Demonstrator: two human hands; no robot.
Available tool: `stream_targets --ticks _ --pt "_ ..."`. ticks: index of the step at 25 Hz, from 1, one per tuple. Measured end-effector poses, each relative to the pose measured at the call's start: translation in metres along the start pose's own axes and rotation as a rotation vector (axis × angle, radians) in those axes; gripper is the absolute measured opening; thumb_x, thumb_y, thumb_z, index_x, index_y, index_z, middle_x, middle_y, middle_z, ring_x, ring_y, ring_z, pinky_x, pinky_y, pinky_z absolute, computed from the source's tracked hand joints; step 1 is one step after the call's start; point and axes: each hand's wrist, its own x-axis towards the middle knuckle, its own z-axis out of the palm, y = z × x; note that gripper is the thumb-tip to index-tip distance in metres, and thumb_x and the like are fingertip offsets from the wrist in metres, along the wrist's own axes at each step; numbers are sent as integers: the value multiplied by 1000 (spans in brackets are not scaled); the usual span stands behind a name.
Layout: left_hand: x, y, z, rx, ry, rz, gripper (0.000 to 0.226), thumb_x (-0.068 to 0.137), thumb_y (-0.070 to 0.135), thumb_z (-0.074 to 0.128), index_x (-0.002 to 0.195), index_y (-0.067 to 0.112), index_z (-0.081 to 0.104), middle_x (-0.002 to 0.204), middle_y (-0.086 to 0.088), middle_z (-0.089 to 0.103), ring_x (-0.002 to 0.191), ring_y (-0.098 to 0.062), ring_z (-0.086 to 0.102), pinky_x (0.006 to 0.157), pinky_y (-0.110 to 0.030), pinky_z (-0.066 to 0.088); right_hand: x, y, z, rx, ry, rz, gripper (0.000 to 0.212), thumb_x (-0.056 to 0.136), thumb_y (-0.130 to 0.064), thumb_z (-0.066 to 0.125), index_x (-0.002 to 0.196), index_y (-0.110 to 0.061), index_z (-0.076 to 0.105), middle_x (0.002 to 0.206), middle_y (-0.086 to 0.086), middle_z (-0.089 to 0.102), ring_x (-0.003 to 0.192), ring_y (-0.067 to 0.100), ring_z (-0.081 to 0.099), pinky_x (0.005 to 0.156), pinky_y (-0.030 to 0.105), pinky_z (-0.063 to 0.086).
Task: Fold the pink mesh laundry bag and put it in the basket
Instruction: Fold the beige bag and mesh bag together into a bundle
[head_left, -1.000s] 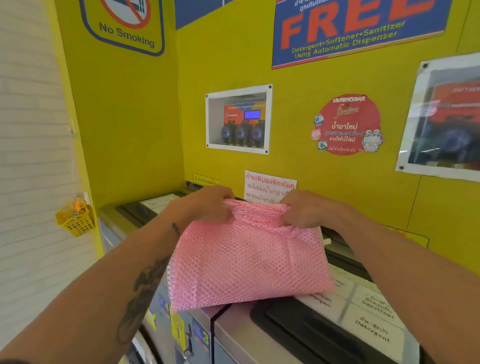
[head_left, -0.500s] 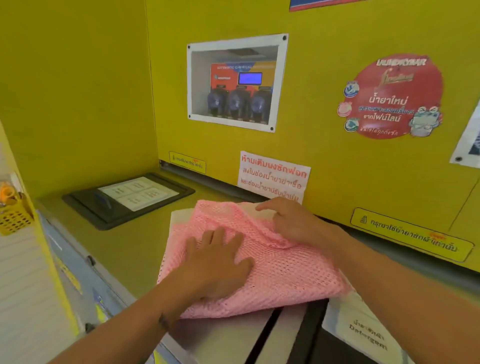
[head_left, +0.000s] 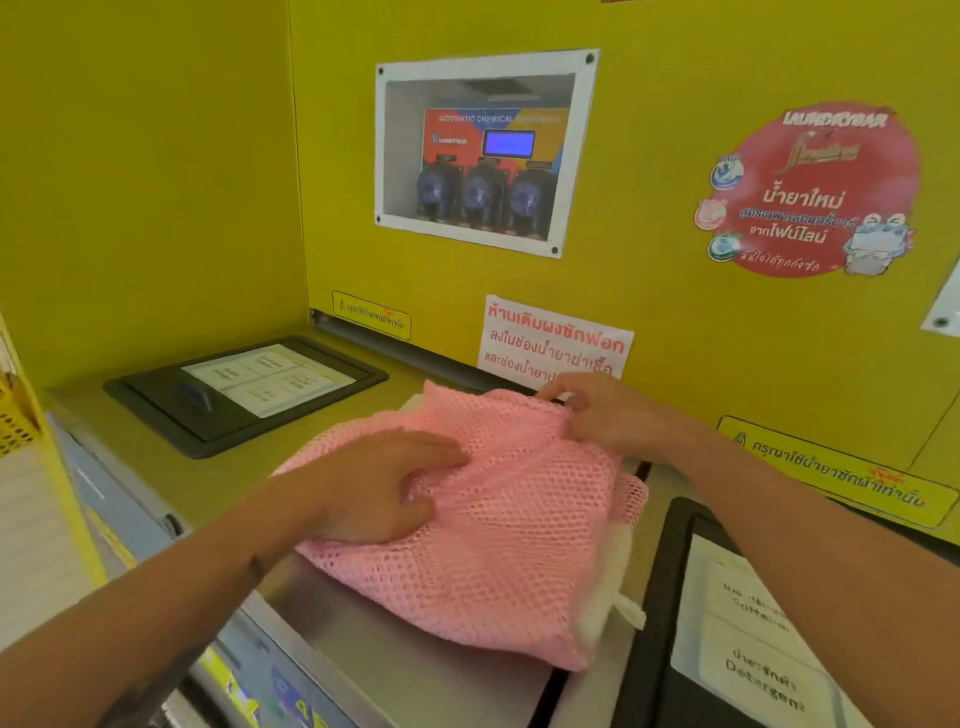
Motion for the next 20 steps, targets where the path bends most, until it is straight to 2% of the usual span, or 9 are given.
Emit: stream_targets --ticks 2,4,6,8,9,13,15,18,20 --pt "-4 2 -8 82 171 -25 58 84 39 49 141 38 45 150 12 44 137 -10 38 117 -41 28 1 -6 0 -16 -7 39 34 92 -14 64 124 -26 60 128 -7 49 114 16 49 85 30 46" --pt "-12 16 -9 51 295 -131 50 85 39 44 134 36 52 139 11 53 129 -13 46 111 -46 36 -4 -10 6 -72 -165 135 55 90 -35 68 140 -27 47 141 -5 46 126 21 48 98 38 44" --pt "-20 29 2 -21 205 -272 54 88 54 30 136 38 49 140 10 51 131 -16 43 113 -53 28 -10 -17 12 56 -371 224 79 86 -26 76 150 -32 29 144 -6 43 128 25 46 99 43 44" --pt "-26 37 19 -10 37 -350 60 90 63 22 143 41 39 149 9 40 139 -19 32 117 -58 12 -18 -24 15 103 -489 208 94 82 -9 77 150 -41 21 130 -11 50 121 23 47 97 43 47" --pt "-27 38 24 2 49 -357 59 90 63 22 143 41 37 150 8 38 140 -19 30 118 -58 9 -22 -28 17 120 -514 195 99 81 -5 77 150 -45 18 126 -13 51 121 23 47 98 45 48" --pt "-29 35 30 53 295 -345 61 86 57 22 133 33 52 131 7 53 121 -15 47 111 -47 28 -39 -39 25 192 -511 134 105 82 -6 77 152 -48 10 134 -14 40 131 23 39 94 43 50" --pt "-30 35 33 56 337 -334 58 86 53 26 130 31 56 125 6 57 116 -15 51 108 -46 32 -45 -43 34 201 -456 131 104 83 -5 75 153 -45 9 136 -15 42 131 23 39 90 39 48" --pt "-32 37 35 53 390 -309 54 86 50 31 125 28 60 120 5 60 112 -17 55 105 -46 35 -51 -47 47 160 -342 182 107 82 -4 76 156 -38 7 161 -5 23 141 27 32 96 39 42" --pt "-34 36 34 45 428 -263 52 85 48 33 121 27 64 116 6 63 108 -17 58 102 -45 39 -52 -46 52 177 -331 197 104 81 1 73 156 -35 12 161 -2 22 134 24 36 89 32 46"
